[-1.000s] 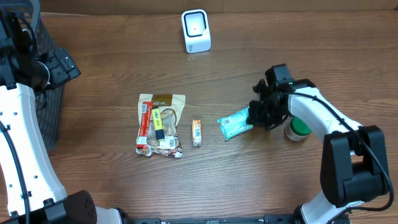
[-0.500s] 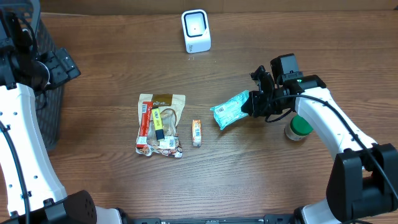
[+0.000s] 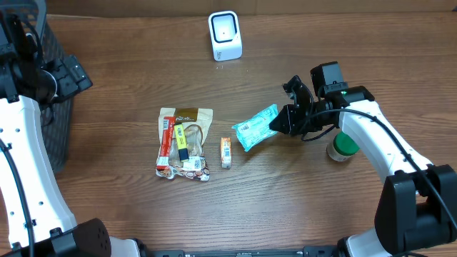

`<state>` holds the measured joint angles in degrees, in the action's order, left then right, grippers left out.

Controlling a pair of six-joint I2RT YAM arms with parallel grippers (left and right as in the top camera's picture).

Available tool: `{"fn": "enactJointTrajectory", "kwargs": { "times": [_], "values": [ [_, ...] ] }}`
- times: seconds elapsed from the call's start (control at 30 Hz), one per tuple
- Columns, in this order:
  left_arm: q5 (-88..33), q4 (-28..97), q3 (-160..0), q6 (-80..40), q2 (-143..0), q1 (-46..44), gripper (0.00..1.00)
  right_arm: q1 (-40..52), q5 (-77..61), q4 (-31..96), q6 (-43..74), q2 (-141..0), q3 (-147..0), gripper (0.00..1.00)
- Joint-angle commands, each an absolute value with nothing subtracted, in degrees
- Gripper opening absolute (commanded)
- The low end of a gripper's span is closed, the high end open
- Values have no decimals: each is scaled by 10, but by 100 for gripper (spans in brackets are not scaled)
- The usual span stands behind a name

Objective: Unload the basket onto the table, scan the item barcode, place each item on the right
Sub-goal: 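Carry the green packet with the right gripper up to the scanner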

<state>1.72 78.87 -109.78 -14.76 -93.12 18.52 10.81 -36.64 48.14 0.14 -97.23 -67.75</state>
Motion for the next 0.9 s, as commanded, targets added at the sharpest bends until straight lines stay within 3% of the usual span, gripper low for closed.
{"fn": "enactJointTrajectory", "kwargs": {
  "times": [0.0, 0.43, 0.87],
  "values": [
    [15, 789, -1107, -143, -928, 186, 100, 108, -458, 484, -16, -958, -691, 4],
    [15, 789, -1107, -143, -928, 186, 100, 108, -489, 511, -16, -958, -691, 4],
    [15, 789, -1107, -143, -928, 186, 100, 108, -417, 445, -8, -959, -715, 3]
  ]
}}
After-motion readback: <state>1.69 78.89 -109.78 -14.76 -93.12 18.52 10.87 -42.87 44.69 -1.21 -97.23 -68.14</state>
